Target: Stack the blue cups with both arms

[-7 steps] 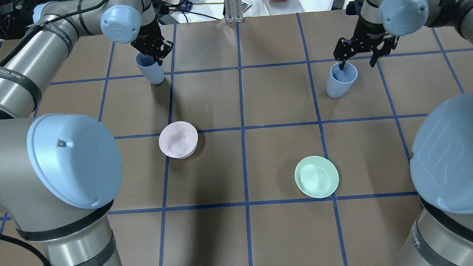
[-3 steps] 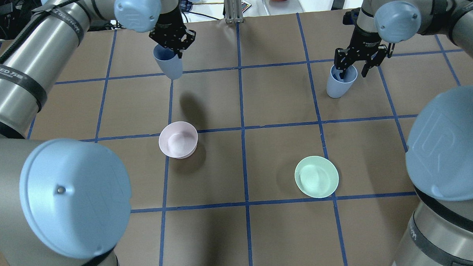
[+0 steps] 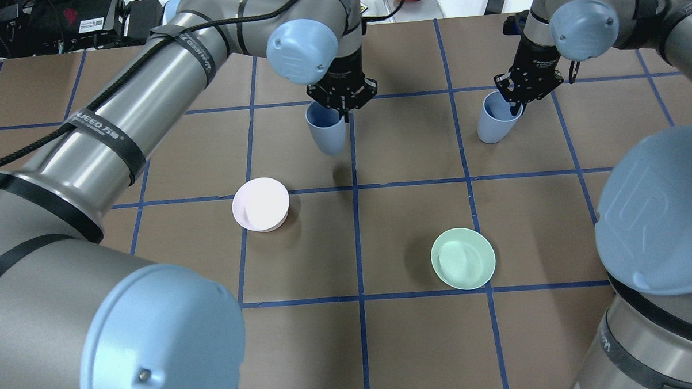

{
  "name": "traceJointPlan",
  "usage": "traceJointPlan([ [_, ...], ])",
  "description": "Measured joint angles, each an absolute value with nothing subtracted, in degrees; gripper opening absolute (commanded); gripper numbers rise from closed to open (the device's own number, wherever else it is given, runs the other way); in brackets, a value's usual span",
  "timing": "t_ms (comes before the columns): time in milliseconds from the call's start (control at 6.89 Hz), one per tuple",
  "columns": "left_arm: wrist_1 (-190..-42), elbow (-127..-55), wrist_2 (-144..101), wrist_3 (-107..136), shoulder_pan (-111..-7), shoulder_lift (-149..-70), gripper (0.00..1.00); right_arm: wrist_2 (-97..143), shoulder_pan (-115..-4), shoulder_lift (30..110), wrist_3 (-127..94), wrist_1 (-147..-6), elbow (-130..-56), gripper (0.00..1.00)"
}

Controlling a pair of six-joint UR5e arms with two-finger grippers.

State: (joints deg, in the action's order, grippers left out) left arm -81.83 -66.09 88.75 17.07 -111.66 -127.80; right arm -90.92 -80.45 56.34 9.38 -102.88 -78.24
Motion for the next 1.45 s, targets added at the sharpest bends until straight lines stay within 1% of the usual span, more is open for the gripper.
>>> traceJointPlan([
  [145, -80.52, -68.78, 88.00, 18.73, -113.37, -127.53, 0.03, -90.82, -80.12, 56.75, 9.32, -102.07, -77.80, 0.00],
  [290, -78.50, -70.82, 87.88, 19.47, -114.14, -127.52, 0.98, -90.75, -79.96, 57.57, 9.16, -100.92, -77.28, 0.00],
  [581, -77.09, -72.10, 88.07, 19.51, -114.32, -126.83, 1.00, -90.33, -79.94, 59.80, 8.70, -99.22, -76.76, 0.00],
  [726, -79.06, -71.83, 88.06, 19.00, -113.76, -124.97, 1.00, -89.29, -80.14, 61.51, 8.15, -98.07, -76.76, 0.00],
  [1161, -96.44, -70.69, 87.59, 14.72, -106.93, -113.51, 1.00, -85.53, -82.96, 67.34, 5.26, -92.15, -76.96, 0.00],
  [1452, -102.38, -72.13, 88.13, 12.15, -101.04, -106.13, 1.00, -83.47, -89.05, 70.03, -3.80, -89.57, -76.96, 0.00],
])
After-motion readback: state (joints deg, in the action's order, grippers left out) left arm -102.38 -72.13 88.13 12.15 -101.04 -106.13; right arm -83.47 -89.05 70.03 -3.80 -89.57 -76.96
